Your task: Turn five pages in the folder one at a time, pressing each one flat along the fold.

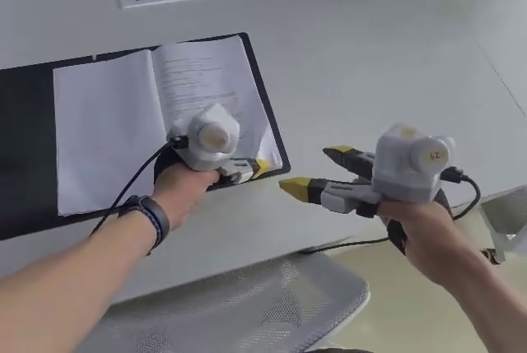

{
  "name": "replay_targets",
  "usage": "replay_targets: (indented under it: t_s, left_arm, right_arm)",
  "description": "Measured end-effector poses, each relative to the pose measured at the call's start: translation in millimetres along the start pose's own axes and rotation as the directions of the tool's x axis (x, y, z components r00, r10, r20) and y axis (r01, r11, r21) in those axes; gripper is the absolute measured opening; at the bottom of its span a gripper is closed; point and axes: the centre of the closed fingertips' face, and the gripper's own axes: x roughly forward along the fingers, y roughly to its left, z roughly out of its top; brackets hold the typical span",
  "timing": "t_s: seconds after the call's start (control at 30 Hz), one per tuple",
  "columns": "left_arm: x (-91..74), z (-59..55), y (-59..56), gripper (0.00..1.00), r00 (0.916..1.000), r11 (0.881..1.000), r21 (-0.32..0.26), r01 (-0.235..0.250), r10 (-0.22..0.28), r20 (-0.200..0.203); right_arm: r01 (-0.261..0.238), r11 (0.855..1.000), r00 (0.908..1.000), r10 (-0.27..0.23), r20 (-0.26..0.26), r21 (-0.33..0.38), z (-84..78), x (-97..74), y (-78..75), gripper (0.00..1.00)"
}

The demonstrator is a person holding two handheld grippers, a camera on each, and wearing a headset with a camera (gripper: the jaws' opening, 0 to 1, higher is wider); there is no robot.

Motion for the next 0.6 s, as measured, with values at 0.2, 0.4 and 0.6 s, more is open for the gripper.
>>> replay_targets:
  t_s: [0.2,0.4,0.6]
  left_arm:
    - [0.8,0.2,1.3,0.64,1.0000,1.000,-0.010,0.002,-0.002,0.003]
    - [1.3,0.4,1.4,0.64,1.0000,1.000,-0.009,-0.001,0.001,0.006]
    - [1.6,0.5,1.5,0.64,1.0000,1.000,-0.009,-0.003,0.003,0.006]
  right_arm:
    - [-0.019,1.000,0.9998,0.018,0.008,0.010,8.6,15.0,-8.2,0.66]
    - [-0.043,0.998,0.9988,0.042,0.023,0.040,18.1,38.6,-16.8,0.61]
    - [-0.075,0.994,0.9972,0.074,0.014,0.078,22.1,67.9,-24.6,0.57]
